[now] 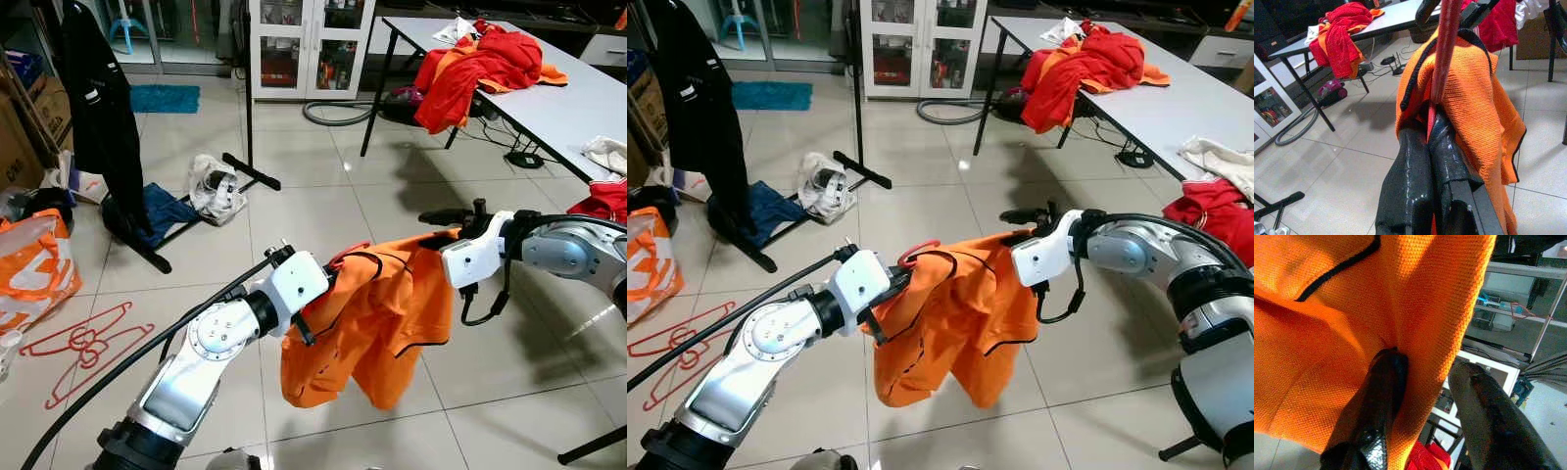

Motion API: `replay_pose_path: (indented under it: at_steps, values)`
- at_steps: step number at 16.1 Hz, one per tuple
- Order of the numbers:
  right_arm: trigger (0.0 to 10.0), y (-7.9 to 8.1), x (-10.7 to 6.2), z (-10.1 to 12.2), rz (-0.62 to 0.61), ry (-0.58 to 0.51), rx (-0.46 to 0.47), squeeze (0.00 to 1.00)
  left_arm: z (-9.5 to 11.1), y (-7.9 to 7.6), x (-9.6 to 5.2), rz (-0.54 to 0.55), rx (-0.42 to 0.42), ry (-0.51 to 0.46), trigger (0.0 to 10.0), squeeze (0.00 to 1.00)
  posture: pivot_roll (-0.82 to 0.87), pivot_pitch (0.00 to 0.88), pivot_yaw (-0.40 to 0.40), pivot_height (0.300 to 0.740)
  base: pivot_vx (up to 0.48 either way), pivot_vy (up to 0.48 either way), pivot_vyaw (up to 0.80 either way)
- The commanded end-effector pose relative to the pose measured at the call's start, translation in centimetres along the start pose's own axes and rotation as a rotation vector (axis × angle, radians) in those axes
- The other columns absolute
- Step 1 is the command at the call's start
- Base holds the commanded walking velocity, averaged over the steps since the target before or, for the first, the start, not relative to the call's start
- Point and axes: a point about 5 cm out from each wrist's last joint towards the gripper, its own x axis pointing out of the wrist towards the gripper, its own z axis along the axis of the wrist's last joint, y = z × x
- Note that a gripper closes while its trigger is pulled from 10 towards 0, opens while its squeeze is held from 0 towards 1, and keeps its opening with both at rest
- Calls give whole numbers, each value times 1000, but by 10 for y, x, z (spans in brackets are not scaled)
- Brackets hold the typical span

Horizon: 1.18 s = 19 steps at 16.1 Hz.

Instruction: Hang hanger

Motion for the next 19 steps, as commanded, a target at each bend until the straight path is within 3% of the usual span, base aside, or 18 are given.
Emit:
replay_pose_path:
  at_steps: [1,11,13,15,16,19]
  values:
    - [0,-8,-5,-5,-2,21,-10,0,12,2,2,3,29,-61,10000,0,-22,0,-92,740,0,0,0]
    - [0,-8,-5,-5,-2,21,-10,0,12,2,2,3,29,-61,10000,0,-22,0,-92,740,0,0,0]
    - [0,18,-10,-3,173,-22,38,0,6,0,-13,-204,118,-27,10000,0,-24,0,-89,740,0,0,0]
    - [0,22,-10,-1,195,-35,39,0,5,4,-19,-264,148,-16,10000,0,-23,0,-89,740,0,0,0]
    - [0,25,-8,1,199,-44,45,0,8,14,-26,-327,182,-10,10000,1000,-24,0,-88,740,0,0,0]
    - [0,26,-9,0,198,-44,103,0,12,30,-33,-371,266,22,10000,1000,-25,0,-86,740,0,0,0]
